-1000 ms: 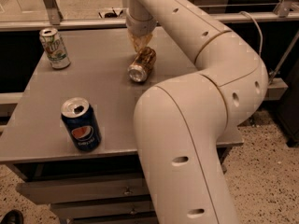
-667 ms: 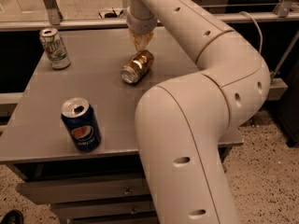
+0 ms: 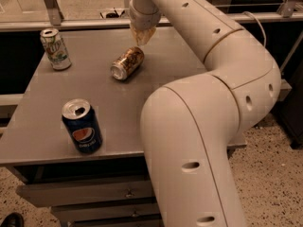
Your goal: Place orange can upright
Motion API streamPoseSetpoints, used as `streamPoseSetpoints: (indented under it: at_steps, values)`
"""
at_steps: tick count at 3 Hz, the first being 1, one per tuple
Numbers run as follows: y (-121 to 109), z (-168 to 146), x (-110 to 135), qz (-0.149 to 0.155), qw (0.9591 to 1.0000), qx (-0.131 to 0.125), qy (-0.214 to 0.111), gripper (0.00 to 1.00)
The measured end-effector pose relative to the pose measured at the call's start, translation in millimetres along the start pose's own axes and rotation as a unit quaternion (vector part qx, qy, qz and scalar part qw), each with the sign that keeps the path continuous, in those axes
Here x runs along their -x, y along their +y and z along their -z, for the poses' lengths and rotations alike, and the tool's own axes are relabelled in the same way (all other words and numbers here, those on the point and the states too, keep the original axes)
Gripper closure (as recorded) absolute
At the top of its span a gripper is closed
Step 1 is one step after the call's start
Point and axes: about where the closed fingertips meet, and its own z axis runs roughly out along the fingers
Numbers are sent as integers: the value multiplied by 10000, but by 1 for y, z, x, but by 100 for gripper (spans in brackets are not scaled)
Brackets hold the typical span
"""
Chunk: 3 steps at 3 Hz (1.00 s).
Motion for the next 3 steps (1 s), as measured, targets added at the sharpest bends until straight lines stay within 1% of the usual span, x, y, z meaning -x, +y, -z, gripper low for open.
streamPoseSetpoints:
  at_steps: [1,2,3]
  values:
    - [1,4,-2,-42,10000,56,-47,31]
    - [13,1,-6,5,9997,238,-65,0]
    - [13,0,-6,7,9997,241,-65,0]
